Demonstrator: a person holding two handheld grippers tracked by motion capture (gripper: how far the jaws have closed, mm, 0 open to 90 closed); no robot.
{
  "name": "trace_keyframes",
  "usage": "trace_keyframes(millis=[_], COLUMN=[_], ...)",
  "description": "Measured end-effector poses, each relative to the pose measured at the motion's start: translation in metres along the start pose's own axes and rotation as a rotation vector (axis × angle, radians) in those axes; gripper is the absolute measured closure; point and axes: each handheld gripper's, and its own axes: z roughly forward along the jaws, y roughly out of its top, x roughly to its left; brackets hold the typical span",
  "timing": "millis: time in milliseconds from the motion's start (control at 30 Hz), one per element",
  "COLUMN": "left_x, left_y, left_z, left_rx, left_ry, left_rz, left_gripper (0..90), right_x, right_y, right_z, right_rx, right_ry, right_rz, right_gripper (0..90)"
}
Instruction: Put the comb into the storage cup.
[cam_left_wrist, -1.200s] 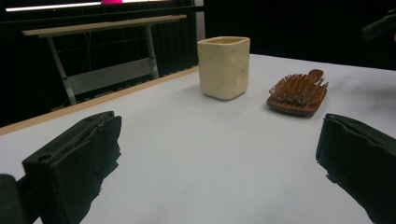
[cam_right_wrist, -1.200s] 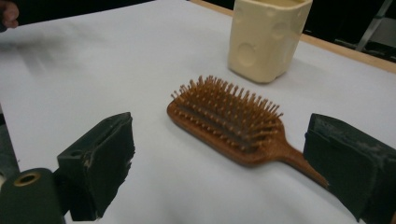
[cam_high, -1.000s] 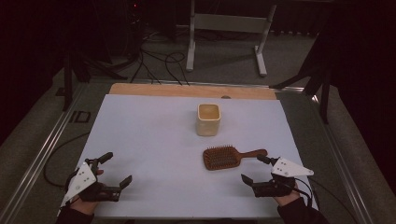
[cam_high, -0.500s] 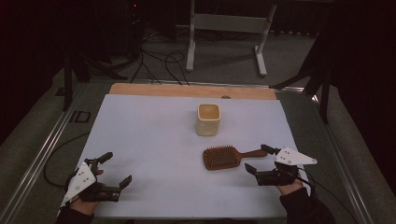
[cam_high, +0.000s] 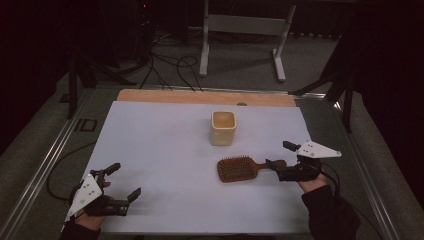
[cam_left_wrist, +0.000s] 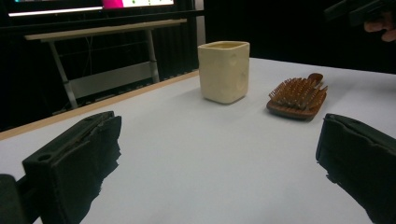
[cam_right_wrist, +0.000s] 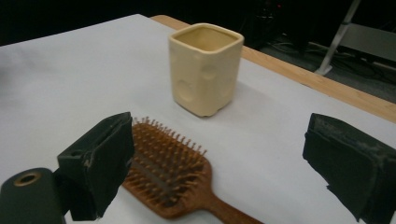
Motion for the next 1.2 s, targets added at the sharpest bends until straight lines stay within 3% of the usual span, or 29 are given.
trace_keyframes(millis=[367,633,800,1067,1200], left_x=[0.000,0.000,0.001,0.001,0.001], left_y=[0.000,0.000,0.000,-0.001,-0.001], left_z=[0.000,0.000,0.000,0.001,0.001], left_rx=[-0.004,-0.007,-0.005,-0.002,-0.002], left_ry=[-0.002,-0.004,-0.006,-0.006,-0.007], left_rz=[-0.003,-0.003,-0.005,-0.006,-0.008], left_gripper=[0.0,0.0,0.0,0.0,0.0], right_x=[-0.023,-0.035,-0.042,-0.048,-0.049], right_y=[-0.005,-0.006,-0.010,-0.016,-0.019], right_z=[0.016,0.020,0.024,0.030,0.032], right_rx=[0.061,0.104,0.139,0.186,0.209], right_ry=[-0.004,-0.017,-0.016,-0.015,-0.026], right_rz=[0.051,0.050,0.049,0.054,0.044], right_gripper=[10.8,15.7,26.7,34.7,44.1])
